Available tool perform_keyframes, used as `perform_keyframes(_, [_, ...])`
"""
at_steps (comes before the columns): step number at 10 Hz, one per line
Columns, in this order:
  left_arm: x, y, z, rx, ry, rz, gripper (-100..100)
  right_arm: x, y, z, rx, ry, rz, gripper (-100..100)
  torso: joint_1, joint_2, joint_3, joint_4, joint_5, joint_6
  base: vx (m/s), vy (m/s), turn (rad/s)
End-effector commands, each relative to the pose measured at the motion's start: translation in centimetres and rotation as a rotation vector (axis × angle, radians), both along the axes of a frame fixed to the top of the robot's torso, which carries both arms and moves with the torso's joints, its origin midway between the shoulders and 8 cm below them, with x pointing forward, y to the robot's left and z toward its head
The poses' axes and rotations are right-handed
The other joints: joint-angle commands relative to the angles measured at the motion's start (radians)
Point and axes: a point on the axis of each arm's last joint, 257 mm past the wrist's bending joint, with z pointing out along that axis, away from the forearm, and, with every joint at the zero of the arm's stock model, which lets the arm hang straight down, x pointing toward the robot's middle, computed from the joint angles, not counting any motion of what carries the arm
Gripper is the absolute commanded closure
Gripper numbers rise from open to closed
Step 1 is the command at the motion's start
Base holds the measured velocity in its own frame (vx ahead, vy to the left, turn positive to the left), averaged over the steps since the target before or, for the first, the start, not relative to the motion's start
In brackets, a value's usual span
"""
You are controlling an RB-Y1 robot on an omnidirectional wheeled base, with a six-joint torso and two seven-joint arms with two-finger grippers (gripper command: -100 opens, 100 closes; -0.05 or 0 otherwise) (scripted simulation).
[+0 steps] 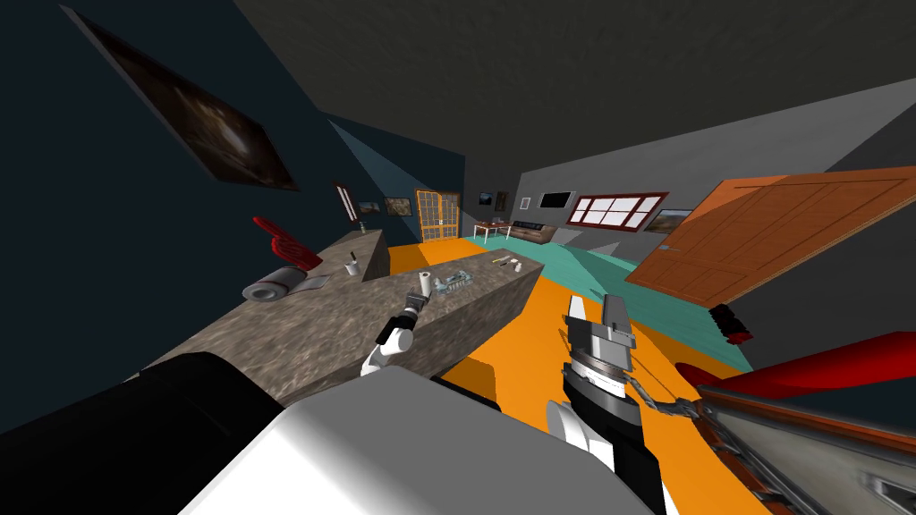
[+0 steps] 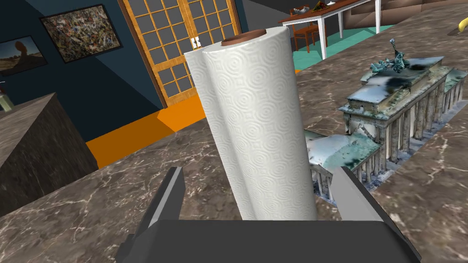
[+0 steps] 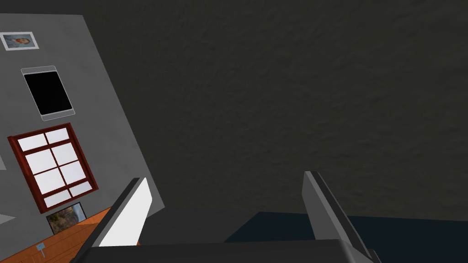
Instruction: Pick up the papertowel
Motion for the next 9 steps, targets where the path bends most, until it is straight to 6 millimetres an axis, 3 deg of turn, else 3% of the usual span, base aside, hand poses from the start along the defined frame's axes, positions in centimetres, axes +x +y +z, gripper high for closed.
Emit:
perform_keyframes(1, [0.26,0.25,-0.69,-0.049,0.011,-0.002,-100,0.0,0.0,0.0,0.0,0.0,0.0,0,0.0,0.0,0.0,0.0,0.0,0.0,0.026,-0.026,0.008])
perform_keyframes(2, [0.19,0.13,-0.37,-0.029,0.006,0.0,-100,0.0,0.0,0.0,0.0,0.0,0.0,0,0.0,0.0,0.0,0.0,0.0,0.0,0.012,-0.012,0.002])
perform_keyframes(3, [0.22,0.12,-0.45,-0.034,0.007,-0.001,0,0.0,0.0,0.0,0.0,0.0,0.0,0,0.001,0.001,0.001,0.0,0.0,0.0,0.0,0.0,0.0])
perform_keyframes(4, [0.22,0.12,-0.44,-0.034,0.007,-0.001,-100,0.0,0.0,0.0,0.0,0.0,0.0,0,0.001,0.002,0.001,0.0,0.0,0.0,0.0,0.0,0.0])
perform_keyframes(5, [0.22,0.12,-0.44,-0.034,0.007,-0.001,100,0.0,0.0,0.0,0.0,0.0,0.0,0,0.002,0.002,0.001,0.0,0.0,0.0,0.0,0.0,0.0])
perform_keyframes(9, [0.22,0.12,-0.44,-0.034,0.007,-0.001,100,0.0,0.0,0.0,0.0,0.0,0.0,0,0.002,0.002,0.001,0.001,0.0,0.0,0.0,0.0,0.0])
